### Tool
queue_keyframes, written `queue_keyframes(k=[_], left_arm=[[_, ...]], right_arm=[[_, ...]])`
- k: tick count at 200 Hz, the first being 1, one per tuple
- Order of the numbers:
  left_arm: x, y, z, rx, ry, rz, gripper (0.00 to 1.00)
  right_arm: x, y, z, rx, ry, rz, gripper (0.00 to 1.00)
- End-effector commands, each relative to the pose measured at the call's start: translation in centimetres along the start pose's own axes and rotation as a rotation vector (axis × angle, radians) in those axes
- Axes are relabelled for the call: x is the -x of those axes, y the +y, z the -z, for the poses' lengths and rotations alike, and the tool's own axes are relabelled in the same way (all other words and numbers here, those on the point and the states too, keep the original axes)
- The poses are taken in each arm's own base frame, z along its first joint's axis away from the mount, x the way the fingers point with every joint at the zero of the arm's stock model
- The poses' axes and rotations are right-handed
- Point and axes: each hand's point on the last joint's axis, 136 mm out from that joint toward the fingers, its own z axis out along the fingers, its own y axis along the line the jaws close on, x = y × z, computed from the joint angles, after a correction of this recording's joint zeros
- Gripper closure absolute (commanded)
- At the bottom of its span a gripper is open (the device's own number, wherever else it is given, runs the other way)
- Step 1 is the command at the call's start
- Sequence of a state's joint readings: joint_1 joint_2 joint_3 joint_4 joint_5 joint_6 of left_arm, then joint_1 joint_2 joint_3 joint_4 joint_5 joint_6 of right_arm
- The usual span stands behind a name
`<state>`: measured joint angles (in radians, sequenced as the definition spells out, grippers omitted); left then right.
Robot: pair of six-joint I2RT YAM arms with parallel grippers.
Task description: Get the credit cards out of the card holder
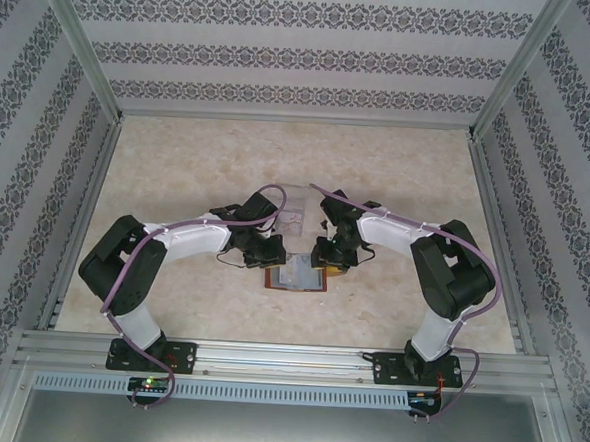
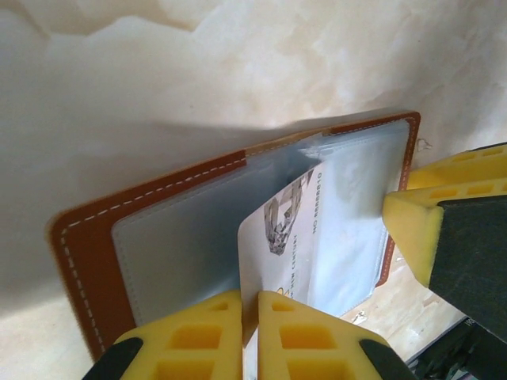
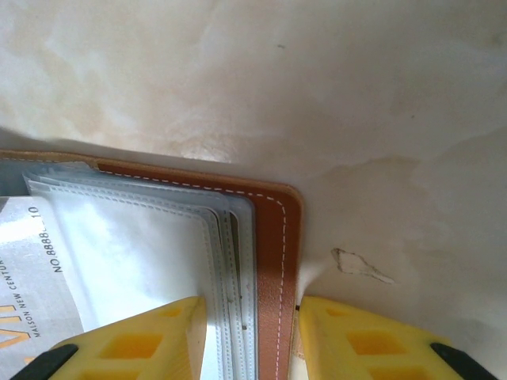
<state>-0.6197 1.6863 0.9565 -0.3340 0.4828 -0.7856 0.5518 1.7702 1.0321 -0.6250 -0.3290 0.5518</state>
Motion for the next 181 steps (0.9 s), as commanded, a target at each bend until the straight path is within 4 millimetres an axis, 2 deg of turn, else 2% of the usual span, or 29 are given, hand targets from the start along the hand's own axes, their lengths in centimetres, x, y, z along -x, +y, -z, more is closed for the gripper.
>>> queue_keyframes(k=[1, 140, 181], left_arm=[[-0.66, 1.98, 0.56, 0.073, 0.001, 0.005, 0.89], [-0.6, 2.34, 0.89, 0.114, 0.011, -0.02, 0.89], [-0.42, 1.67, 0.77, 0.083, 0.009, -0.018, 0.89]], right_arm=[[-1.56, -2.76, -0.56, -0.104, 0.063, -0.035, 0.63], [-1.75, -2.89, -0.57, -0.107, 0.068, -0.041, 0.63], [-1.76, -2.88, -0.55, -0.107, 0.067, -0.039, 0.63]])
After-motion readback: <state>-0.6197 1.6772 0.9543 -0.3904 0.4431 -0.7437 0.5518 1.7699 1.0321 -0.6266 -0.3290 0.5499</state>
